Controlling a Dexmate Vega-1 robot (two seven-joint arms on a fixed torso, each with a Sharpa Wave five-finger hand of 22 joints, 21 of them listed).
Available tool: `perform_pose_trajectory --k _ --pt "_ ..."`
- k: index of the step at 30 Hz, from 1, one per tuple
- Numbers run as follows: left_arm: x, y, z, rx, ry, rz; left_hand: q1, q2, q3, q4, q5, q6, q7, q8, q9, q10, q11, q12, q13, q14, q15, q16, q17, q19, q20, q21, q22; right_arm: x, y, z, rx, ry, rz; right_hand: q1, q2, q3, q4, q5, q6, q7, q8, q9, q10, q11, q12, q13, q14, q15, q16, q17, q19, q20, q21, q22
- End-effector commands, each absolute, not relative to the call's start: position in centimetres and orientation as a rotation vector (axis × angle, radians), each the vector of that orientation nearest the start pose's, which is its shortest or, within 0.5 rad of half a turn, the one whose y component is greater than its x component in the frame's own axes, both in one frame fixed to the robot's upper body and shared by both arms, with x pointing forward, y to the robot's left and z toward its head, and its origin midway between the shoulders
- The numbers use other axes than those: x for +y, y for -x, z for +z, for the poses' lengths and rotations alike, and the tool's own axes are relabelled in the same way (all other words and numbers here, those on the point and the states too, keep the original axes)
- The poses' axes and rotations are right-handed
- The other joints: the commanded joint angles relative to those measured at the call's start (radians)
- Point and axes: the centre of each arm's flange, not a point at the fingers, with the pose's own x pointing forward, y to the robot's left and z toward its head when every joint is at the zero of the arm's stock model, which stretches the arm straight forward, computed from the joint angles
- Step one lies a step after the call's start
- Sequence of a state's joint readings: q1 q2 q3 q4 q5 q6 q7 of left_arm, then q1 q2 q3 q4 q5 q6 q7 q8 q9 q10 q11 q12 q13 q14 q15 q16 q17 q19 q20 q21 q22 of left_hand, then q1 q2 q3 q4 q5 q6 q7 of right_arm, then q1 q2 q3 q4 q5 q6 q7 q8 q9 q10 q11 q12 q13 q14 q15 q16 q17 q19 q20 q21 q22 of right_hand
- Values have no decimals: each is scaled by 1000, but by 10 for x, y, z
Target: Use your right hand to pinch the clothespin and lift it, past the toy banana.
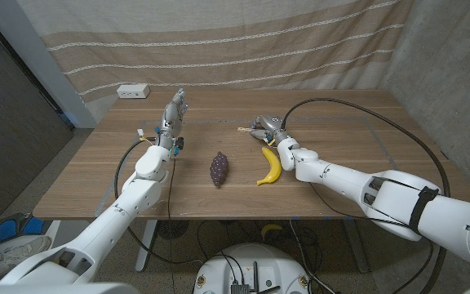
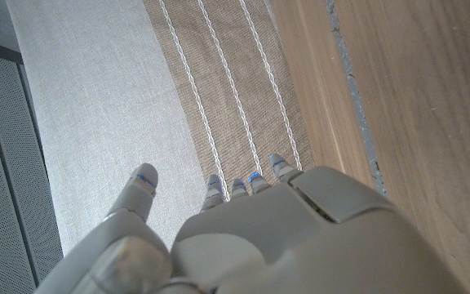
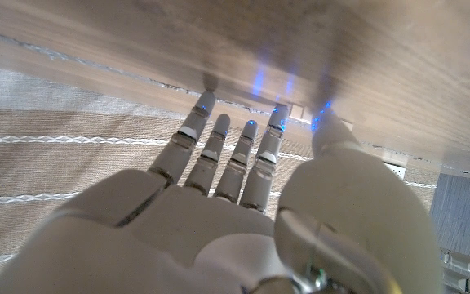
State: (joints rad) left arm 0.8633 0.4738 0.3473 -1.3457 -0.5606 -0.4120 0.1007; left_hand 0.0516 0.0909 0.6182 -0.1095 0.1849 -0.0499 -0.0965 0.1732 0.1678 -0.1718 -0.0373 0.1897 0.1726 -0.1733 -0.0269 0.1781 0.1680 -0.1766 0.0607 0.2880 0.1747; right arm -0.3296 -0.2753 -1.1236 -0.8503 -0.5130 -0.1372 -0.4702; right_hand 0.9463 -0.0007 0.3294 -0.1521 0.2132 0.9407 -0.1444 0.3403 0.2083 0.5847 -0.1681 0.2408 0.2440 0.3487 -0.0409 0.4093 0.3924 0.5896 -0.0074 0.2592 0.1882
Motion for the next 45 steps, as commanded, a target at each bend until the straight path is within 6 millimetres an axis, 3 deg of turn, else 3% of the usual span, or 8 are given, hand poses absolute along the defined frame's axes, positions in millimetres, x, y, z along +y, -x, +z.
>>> perform_pose_trajectory --k 1,4,8,15,19,45 --pt "286 -631 -7 -743 55 -100 4 43 2 -4 0 5 1 4 1 -4 0 1 0 -51 2 1 -1 -35 6 -4 1 -96 -721 -27 -695 1459 -100 8 4 -3 -4 -4 41 1 20 7 17 0 6 2 17 -147 12 4 8 -2 4 5" --pt "287 -631 -8 -744 53 -100 4 43 2 -4 0 5 1 4 1 -4 1 1 0 -51 2 1 -1 -35 6 -6 1 -96 -720 -27 -697 1460 -100 7 5 -5 -3 -5 48 5 23 7 23 0 8 2 19 -147 12 4 9 -2 5 5" --pt "288 -630 -8 -744 53 -98 4 43 2 -5 0 4 0 4 1 -5 2 1 0 -51 2 0 -1 -34 6 -7 1 -96 -720 -27 -706 1453 -98 10 11 -11 -1 -11 112 14 50 8 41 -3 12 2 22 -150 15 5 9 -2 5 5" --pt "289 -629 -10 -741 62 -93 5 43 2 -6 0 3 1 4 1 -5 2 0 0 -51 5 0 -1 -34 7 -10 1 -95 -719 -28 -727 1446 -101 18 19 -12 -2 -15 137 16 61 7 63 -14 18 4 38 -158 23 6 13 -3 7 6" --pt "289 -628 -10 -743 56 -96 5 43 2 -6 0 3 1 4 1 -6 1 0 0 -52 5 0 -1 -34 8 -11 1 -95 -718 -29 -748 1439 -104 28 25 -13 -5 -20 191 18 84 6 86 -15 24 3 48 -161 28 6 21 -10 11 6" --pt "292 -625 -10 -744 57 -105 7 44 1 -10 -1 1 1 3 1 -6 2 -1 0 -52 8 -1 0 -30 8 -21 2 -102 -712 -29 -932 1304 -217 59 36 0 -12 -24 206 12 91 1 118 -28 28 2 93 -171 38 7 29 -22 15 6"
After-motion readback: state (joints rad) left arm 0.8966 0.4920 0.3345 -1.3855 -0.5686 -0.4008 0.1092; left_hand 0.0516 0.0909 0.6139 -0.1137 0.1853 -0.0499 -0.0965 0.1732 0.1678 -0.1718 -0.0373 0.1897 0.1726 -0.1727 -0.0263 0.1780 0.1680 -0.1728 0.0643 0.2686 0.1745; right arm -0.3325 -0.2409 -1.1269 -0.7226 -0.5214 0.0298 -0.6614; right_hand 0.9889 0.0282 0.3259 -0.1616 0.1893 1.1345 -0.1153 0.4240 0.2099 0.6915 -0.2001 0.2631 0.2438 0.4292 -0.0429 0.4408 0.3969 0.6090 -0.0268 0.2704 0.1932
